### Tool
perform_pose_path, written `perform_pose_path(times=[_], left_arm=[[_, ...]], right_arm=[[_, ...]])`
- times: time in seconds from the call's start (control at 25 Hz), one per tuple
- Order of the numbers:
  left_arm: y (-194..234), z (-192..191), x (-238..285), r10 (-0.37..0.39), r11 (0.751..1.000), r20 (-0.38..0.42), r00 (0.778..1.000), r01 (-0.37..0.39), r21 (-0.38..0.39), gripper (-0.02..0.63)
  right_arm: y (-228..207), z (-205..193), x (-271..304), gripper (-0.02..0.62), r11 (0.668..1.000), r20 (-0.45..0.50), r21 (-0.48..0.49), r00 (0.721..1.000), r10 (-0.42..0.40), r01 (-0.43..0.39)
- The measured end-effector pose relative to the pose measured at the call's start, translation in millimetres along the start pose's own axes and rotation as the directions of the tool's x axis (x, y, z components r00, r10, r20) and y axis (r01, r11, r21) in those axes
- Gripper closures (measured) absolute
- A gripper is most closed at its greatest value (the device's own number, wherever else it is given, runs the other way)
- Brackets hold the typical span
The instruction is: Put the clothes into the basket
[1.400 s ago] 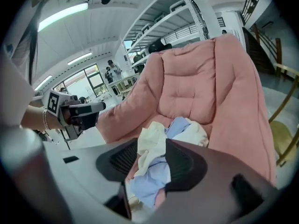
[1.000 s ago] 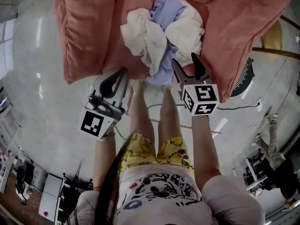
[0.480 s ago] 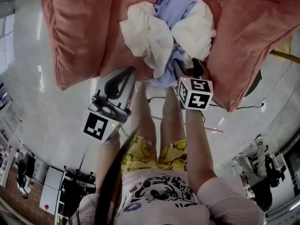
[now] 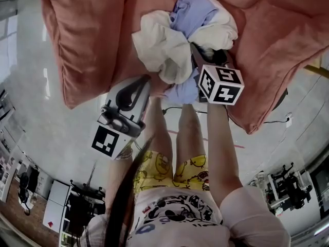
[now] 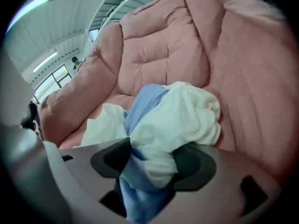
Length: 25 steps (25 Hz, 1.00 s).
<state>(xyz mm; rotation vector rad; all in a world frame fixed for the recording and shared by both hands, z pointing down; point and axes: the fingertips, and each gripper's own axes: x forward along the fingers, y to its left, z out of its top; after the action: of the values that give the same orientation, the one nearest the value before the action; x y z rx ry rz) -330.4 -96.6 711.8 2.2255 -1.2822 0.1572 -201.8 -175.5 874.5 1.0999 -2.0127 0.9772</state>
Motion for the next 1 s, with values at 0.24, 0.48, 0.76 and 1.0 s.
perform_pose_path(times=[0.24, 0.48, 0.76, 1.0], left_arm=[[2, 9, -3, 0.02, 1.0, 0.01, 1.0, -0.02, -0.013, 0.594], [4, 0, -2, 0.021, 1.0, 0.004, 1.0, -0.021, -0.02, 0.594], [5, 30, -25, 0.02, 1.0, 0.035, 0.999, -0.019, -0.011, 0.594], [-22, 61, -24, -0.003, 1.0, 0.065, 0.998, 0.001, 0.027, 0.594]], right_arm=[[4, 20, 8, 0.355, 0.999, -0.001, -0.043, 1.0, -0.031, 0.03], [18, 29, 12, 0.506, 0.996, 0.076, -0.048, 0.994, 0.079, -0.076], [66, 68, -48, 0.509, 0.975, 0.201, -0.179, 0.965, 0.167, -0.132], [71, 102, -114, 0.509, 0.963, 0.297, -0.232, 0.932, 0.206, -0.139]])
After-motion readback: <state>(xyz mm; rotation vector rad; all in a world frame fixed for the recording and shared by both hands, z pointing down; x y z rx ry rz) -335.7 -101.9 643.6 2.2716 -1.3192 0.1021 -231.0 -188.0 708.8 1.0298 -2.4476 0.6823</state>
